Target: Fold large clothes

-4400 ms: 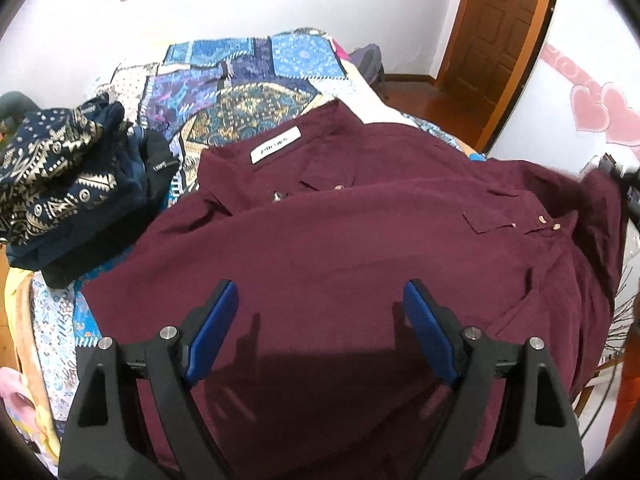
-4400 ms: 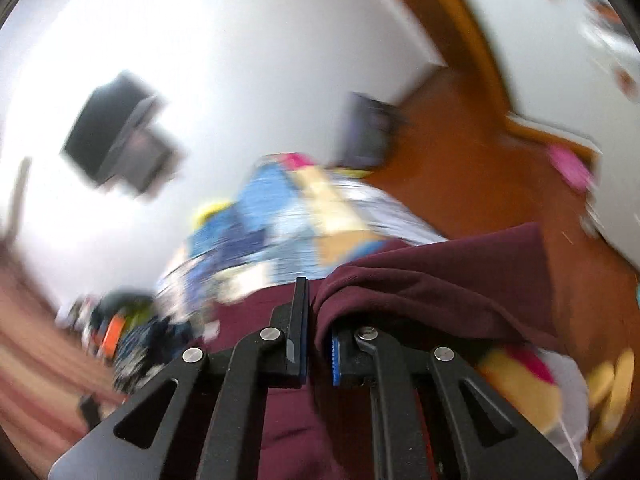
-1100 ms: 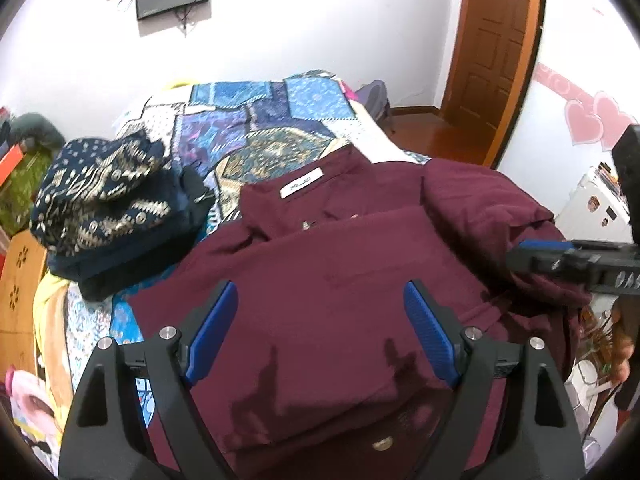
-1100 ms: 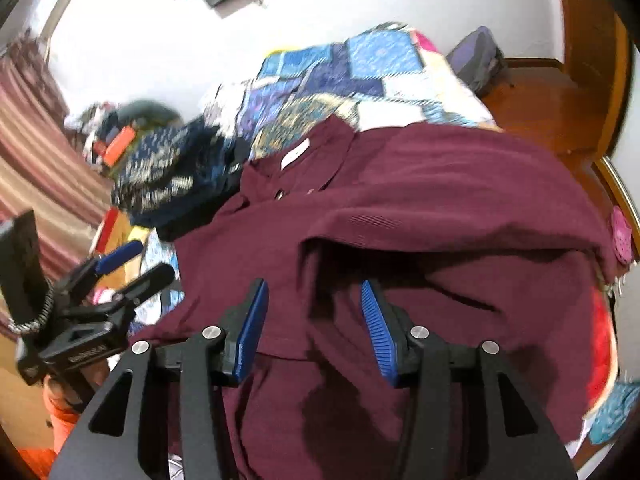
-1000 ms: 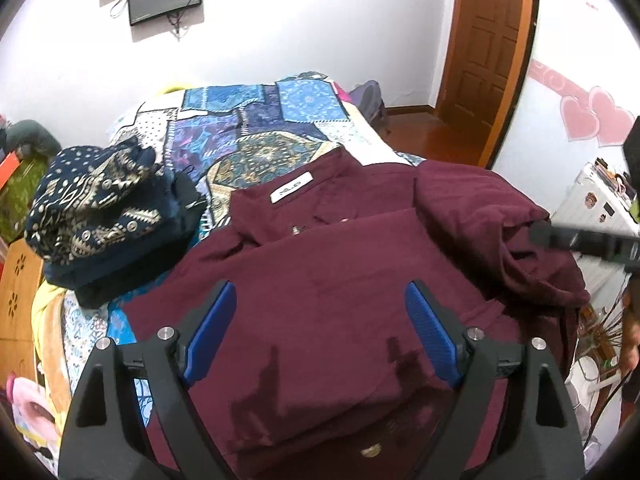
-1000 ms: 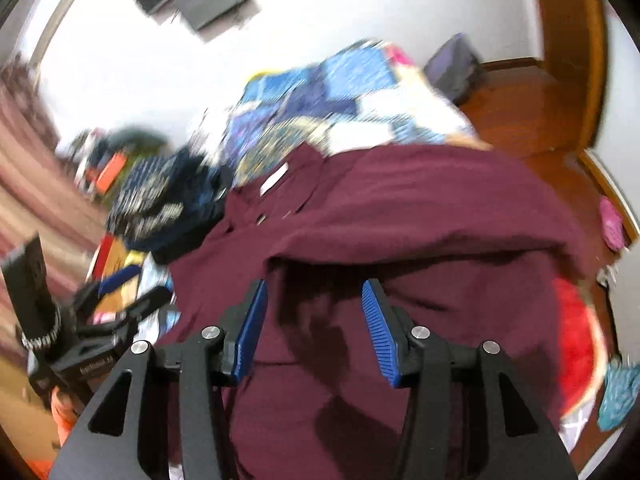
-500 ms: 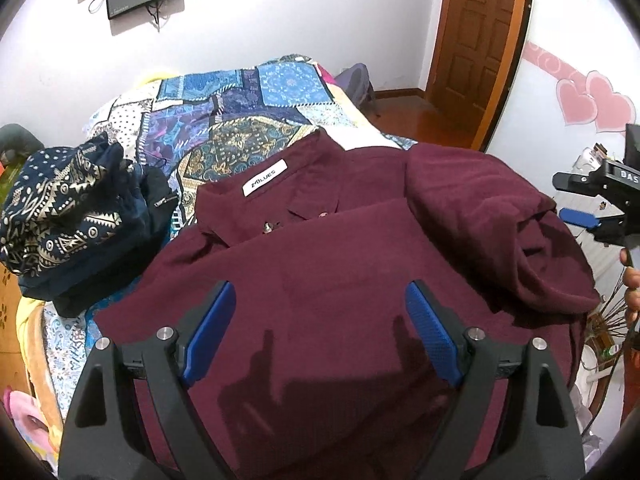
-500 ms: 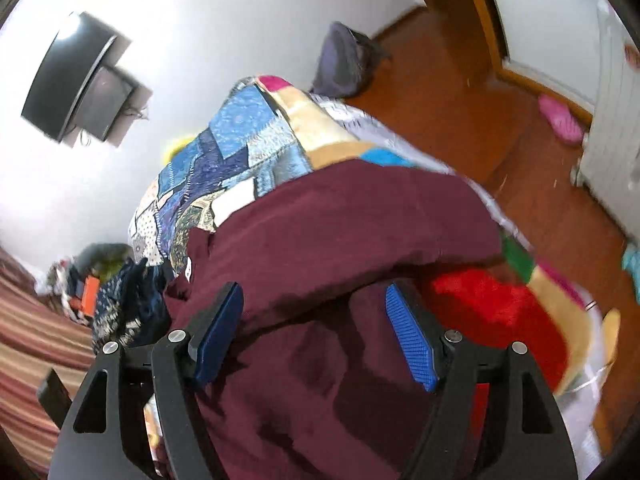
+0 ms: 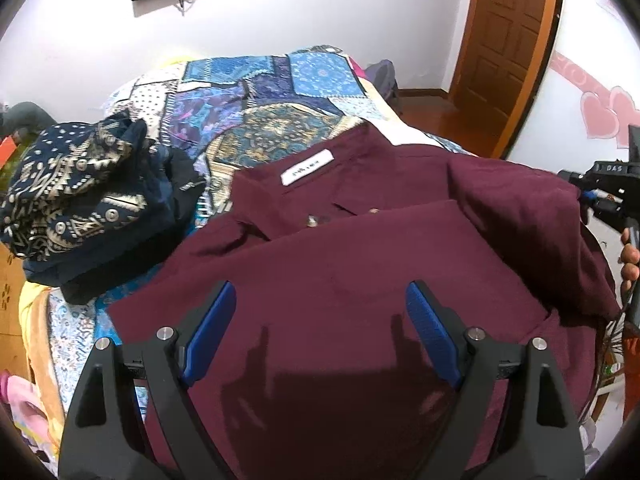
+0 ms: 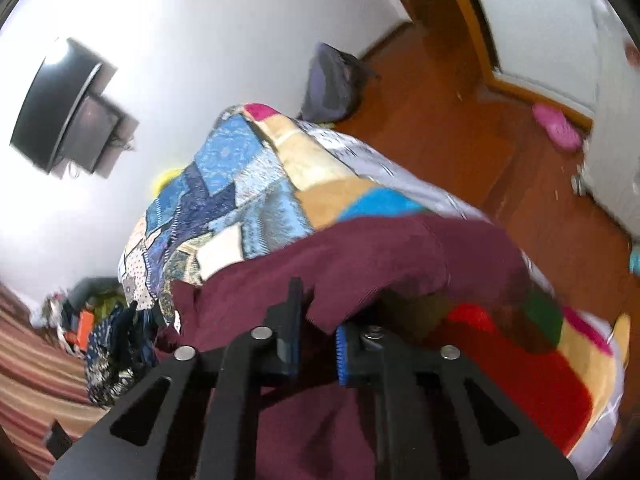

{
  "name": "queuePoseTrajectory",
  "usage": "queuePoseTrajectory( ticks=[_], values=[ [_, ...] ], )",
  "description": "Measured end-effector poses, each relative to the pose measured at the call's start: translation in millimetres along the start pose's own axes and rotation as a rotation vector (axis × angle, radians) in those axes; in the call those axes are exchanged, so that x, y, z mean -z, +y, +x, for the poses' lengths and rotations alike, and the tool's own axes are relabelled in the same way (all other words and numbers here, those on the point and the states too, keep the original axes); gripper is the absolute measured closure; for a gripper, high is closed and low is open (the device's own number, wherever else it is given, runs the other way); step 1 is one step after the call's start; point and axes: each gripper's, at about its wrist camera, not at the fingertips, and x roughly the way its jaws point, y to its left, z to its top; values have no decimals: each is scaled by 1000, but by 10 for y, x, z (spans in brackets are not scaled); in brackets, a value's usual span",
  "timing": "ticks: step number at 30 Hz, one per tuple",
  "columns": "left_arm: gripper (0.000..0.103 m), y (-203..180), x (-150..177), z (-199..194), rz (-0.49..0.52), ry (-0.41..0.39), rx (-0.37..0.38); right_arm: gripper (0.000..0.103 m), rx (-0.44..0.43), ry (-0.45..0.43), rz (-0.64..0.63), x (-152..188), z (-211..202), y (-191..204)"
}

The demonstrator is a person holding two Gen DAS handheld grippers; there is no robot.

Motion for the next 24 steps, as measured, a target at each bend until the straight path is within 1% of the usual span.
queuePoseTrajectory(
  ticks=[2, 6, 9, 11, 13, 15, 17, 18, 20, 22, 24],
  values=[
    [16, 99, 4, -60, -17, -13, -7, 93, -16, -27, -75, -18, -80, 214],
    [16, 291, 19, -196, -48, -41, -25, 94, -109, -52, -277, 33, -280, 880],
    [16, 478, 59, -363, -75, -72, -50, 94, -188, -31, -430, 231, -346, 1425],
    [16, 636, 114, -518, -97, -97, -74, 94, -248, 6, -538, 453, -343, 1807],
    [16, 772, 176, -656, -113, -116, -96, 94, -302, 54, -621, 680, -298, 2083],
    [16, 907, 256, -784, -132, -132, -118, 94, -357, 131, -728, 1049, -216, 2400],
    [16, 1072, 369, -925, -158, -144, -143, 94, -380, 193, -806, 1353, -128, 2567],
    [16, 1131, 409, -961, -167, -146, -151, 94, -383, 242, -854, 1577, -39, 2655],
    [15, 1276, 536, -1052, -196, -146, -174, 94, -383, 321, -907, 1879, 96, 2691],
    [14, 1413, 669, -1105, -229, -136, -190, 94, -358, 432, -947, 2233, 310, 2699],
    [14, 1493, 773, -1114, -254, -122, -196, 94, -322, 506, -950, 2397, 502, 2640]
  ],
)
